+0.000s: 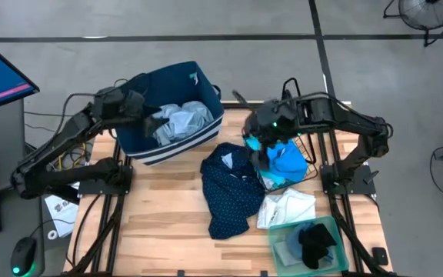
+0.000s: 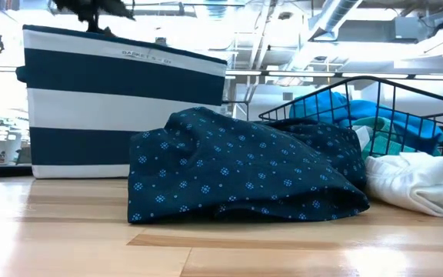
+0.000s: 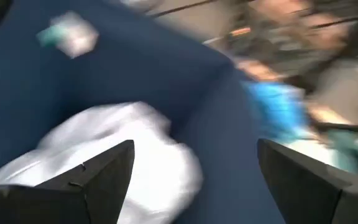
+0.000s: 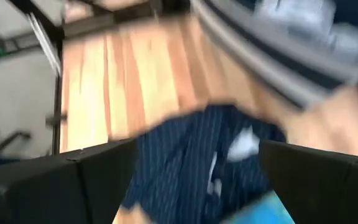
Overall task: Pick & Place Cloths
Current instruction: Put the blue shirt into the blue bin
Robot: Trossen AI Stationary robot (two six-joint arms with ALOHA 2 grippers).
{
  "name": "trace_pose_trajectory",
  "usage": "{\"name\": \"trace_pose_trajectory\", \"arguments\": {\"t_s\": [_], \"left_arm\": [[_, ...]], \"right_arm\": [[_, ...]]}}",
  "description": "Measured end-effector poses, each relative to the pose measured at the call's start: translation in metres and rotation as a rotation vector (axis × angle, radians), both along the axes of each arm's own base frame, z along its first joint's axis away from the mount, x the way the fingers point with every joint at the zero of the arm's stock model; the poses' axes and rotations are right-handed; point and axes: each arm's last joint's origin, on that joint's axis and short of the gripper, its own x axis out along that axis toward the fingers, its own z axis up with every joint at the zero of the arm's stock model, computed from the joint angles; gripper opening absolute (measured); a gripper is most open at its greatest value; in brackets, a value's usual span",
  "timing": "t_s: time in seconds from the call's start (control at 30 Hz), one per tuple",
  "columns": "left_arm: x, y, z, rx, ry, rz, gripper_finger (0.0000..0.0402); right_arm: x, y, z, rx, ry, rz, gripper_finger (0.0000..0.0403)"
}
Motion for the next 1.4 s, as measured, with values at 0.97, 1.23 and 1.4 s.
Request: {"name": "trace_pose_trajectory", "arguments": {"t_s": [0.97, 1.23, 1.4], "left_arm": [[0.123, -0.129, -0.037, 0.215, 0.086, -0.588, 0.0324], [0.152, -0.163, -0.085, 0.263, 0.278, -0.605, 0.0324], [0.166, -0.170, -0.107, 0.272, 0.334, -0.605, 0.0324]], "right_arm": [[-0.055, 0.135, -0.014, 0.250, 0.275, 0.028, 0.0325], [-0.065, 0.151, -0.013, 0.246, 0.260, 0.009, 0.0325], [-0.068, 0.156, -0.013, 0.234, 0.251, 0.009, 0.0325]]}}
